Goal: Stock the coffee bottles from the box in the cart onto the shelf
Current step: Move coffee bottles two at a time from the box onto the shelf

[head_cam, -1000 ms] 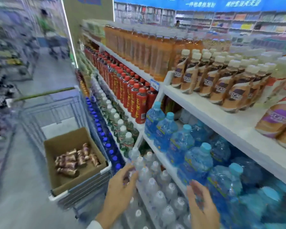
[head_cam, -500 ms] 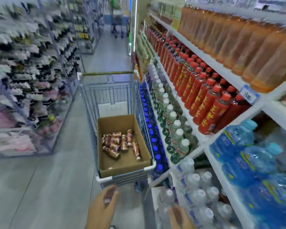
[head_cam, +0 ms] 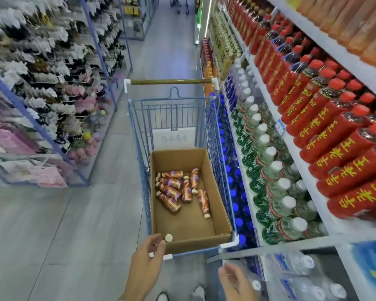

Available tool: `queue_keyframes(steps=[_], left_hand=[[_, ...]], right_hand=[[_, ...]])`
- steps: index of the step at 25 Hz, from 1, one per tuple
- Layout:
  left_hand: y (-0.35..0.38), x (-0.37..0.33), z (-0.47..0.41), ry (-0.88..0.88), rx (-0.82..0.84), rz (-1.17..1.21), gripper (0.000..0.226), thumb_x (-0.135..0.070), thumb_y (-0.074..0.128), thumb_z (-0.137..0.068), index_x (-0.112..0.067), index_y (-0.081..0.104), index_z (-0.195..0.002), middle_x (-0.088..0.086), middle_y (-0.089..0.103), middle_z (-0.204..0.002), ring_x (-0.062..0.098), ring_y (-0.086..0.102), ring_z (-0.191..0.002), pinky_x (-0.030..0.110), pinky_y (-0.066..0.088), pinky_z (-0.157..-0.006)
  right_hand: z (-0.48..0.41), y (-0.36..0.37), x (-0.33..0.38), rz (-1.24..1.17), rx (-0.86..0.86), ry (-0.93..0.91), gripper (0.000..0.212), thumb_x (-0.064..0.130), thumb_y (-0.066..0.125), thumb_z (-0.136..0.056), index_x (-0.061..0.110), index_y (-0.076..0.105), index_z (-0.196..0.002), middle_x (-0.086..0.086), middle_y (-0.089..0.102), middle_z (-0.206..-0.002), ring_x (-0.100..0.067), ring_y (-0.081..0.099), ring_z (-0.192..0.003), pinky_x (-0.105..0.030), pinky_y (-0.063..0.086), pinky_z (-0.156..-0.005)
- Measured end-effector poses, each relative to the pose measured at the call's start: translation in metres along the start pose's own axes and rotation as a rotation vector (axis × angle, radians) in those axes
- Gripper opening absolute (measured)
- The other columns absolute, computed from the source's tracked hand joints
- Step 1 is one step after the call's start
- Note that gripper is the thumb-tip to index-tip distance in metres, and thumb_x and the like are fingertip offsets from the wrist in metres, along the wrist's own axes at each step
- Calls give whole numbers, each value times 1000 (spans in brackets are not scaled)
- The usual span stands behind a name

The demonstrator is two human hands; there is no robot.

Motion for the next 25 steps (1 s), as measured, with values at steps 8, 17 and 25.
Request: queue_keyframes(steps=[8, 17, 25], left_hand=[[71, 1, -130, -280, 10, 6, 28, -34, 60, -99, -20, 62, -123, -3, 67, -117, 16, 62, -110, 34, 49, -99], [158, 79, -303, -850, -17, 96, 84, -55, 73, -75, -3, 54, -138, 15, 59, -137, 35, 57, -121, 36, 43, -104], [203, 122, -386, -895, -160, 202, 77, -48, 75, -84, -3, 49, -141, 14, 58, -139, 34, 56, -124, 37, 42, -102]], right_hand=[[-122, 30, 56, 199, 242, 85, 19, 40, 64, -95, 33, 63, -113, 18, 65, -113, 3, 58, -104, -22, 42, -88], [-206, 59, 46, 279, 291, 260, 14, 32, 68, -92, 33, 65, -106, 17, 68, -107, 3, 60, -98, -17, 42, -83], [-232, 86, -13, 324, 139, 385, 34, 44, 89, -67, 29, 63, -83, -4, 75, -89, -10, 66, -75, -4, 47, -68]])
Point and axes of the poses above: each hand's wrist, its own z-axis away from the middle knuckle, its own y-axis out of the palm, x = y × z, the point moved 2 cm from there along -z, towards the middle knuckle
